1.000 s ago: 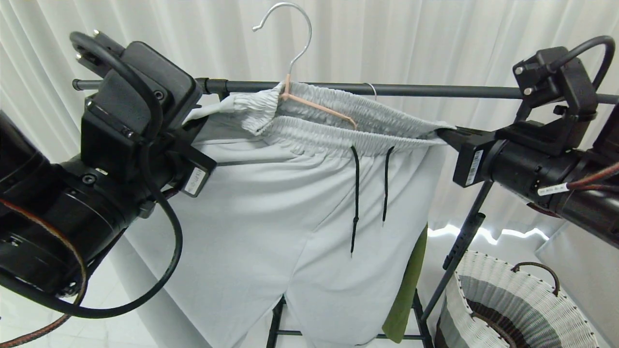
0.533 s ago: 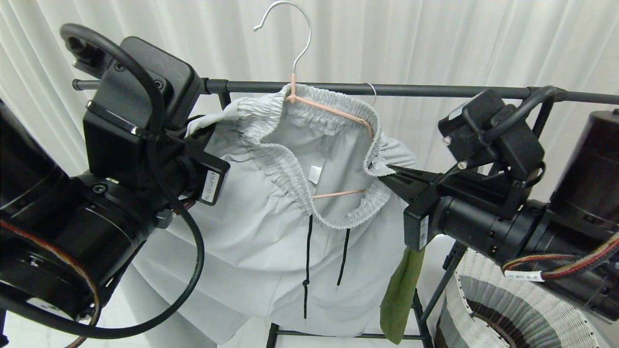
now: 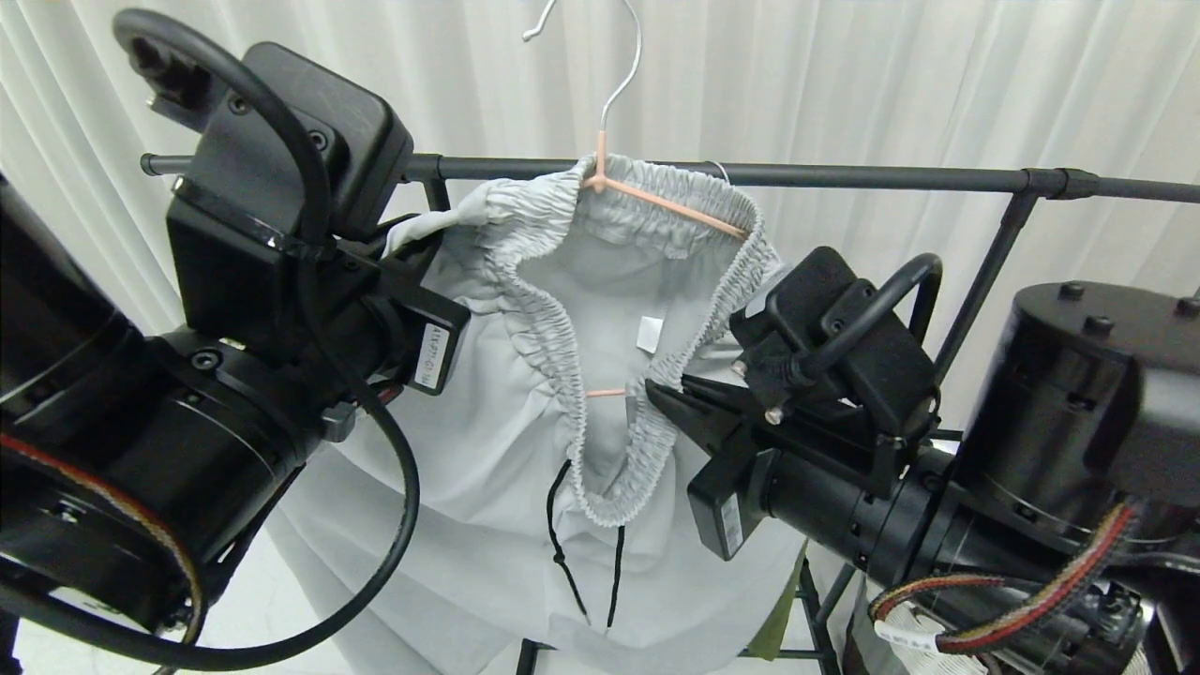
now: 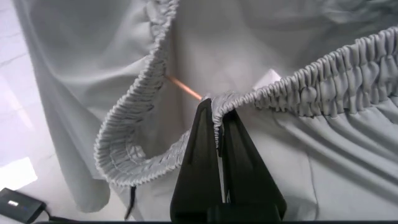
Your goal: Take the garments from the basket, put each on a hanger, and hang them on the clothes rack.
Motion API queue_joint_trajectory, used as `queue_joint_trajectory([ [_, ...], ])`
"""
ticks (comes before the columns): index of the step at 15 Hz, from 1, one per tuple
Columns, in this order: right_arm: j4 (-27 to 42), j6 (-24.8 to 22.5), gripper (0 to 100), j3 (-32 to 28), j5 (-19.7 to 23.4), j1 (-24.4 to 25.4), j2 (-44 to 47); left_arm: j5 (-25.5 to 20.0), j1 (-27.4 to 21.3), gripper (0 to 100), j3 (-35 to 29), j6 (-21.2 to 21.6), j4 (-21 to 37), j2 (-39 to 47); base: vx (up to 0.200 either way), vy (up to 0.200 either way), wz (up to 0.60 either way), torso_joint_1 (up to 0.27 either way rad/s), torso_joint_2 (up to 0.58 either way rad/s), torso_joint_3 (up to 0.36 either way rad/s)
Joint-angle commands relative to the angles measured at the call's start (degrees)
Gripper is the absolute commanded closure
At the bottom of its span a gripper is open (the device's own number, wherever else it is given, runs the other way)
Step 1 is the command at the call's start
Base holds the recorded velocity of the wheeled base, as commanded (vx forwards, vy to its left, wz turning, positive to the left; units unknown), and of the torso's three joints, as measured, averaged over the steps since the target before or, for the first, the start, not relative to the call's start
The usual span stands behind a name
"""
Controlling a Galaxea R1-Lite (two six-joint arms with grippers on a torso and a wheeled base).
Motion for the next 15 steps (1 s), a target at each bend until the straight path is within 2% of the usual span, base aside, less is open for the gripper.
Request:
queue_joint_trajectory([
  [1, 0.02, -0.02, 100, 0.03, 0.03, 0.73, 0.8, -0.04, -0.59, 100, -0.45, -0.01, -0.05, 0.64, 0.0, 0.0, 0.0, 0.0, 0.0, 0.0],
  [3, 0.02, -0.02, 100, 0.21, 0.03, 0.82, 0.71, -0.04, -0.94, 100, -0.45, -0.01, -0.05, 0.73, 0.0, 0.0, 0.0, 0.0, 0.0, 0.0],
  [4, 0.11, -0.02, 0, 0.38, 0.03, 0.82, 0.36, -0.04, -1.21, 100, -0.54, -0.01, -0.05, 0.55, 0.0, 0.0, 0.0, 0.0, 0.0, 0.0],
  [6, 0.11, -0.02, 0, 1.0, -0.15, 0.64, -0.08, -0.13, -2.0, 100, -0.45, -0.01, -0.05, 0.29, 0.0, 0.0, 0.0, 0.0, 0.0, 0.0],
  [10, 0.19, -0.11, 0, 5.3, -3.58, 0.03, -4.39, -0.3, -3.41, 100, -0.1, -0.1, -0.05, 0.11, 0.0, 0.0, 0.0, 0.0, 0.0, 0.0],
  [13, 0.55, -3.45, 0, 8.73, -3.23, -5.51, -8.78, -0.48, -3.85, 100, 1.83, -0.1, -0.4, -0.68, 0.0, 0.0, 0.0, 0.0, 0.0, 0.0],
  [15, 0.63, -4.94, 0, 8.47, -2.87, -9.9, -9.92, -1.36, -4.55, 100, 3.94, 0.07, -2.25, -1.29, 0.0, 0.0, 0.0, 0.0, 0.0, 0.0],
])
